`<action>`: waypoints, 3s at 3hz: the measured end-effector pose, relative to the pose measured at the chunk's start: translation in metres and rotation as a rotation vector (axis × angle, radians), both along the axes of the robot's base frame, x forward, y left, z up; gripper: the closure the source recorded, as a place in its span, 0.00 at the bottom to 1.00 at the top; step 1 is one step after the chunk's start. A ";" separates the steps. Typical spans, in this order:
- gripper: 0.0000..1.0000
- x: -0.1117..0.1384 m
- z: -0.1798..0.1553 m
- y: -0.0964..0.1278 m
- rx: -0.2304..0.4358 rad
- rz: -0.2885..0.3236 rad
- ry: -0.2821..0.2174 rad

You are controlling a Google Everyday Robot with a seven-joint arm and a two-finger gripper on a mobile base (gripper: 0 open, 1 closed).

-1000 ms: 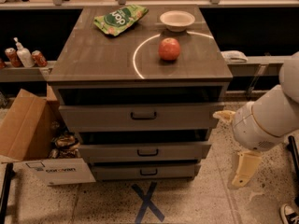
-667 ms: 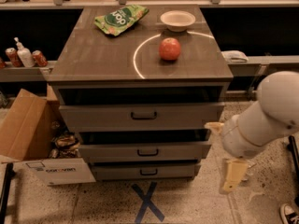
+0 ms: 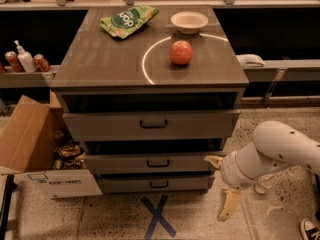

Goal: Open middle drawer

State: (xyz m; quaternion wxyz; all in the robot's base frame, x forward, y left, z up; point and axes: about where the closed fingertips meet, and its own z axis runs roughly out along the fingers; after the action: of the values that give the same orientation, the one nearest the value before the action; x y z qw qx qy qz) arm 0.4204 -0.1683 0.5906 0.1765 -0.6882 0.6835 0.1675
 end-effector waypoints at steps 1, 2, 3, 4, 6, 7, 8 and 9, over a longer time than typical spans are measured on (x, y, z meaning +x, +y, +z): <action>0.00 0.000 0.000 0.000 0.000 0.000 0.000; 0.00 0.006 -0.019 -0.004 -0.032 -0.010 -0.014; 0.00 0.025 -0.056 -0.014 -0.058 -0.019 -0.035; 0.00 0.046 -0.091 -0.022 -0.075 -0.017 -0.055; 0.00 0.095 -0.127 -0.018 -0.083 0.002 -0.135; 0.00 0.117 -0.130 -0.012 -0.088 0.016 -0.178; 0.00 0.136 -0.138 -0.008 -0.085 0.021 -0.190; 0.00 0.151 -0.148 -0.004 -0.079 0.028 -0.183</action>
Offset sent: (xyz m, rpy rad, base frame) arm 0.0185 -0.0136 -0.0491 -0.0858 -0.0408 -0.0325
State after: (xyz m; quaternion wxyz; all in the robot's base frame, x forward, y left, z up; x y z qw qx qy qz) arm 0.5712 -0.1724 0.4424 0.2087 -0.7164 0.6610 0.0795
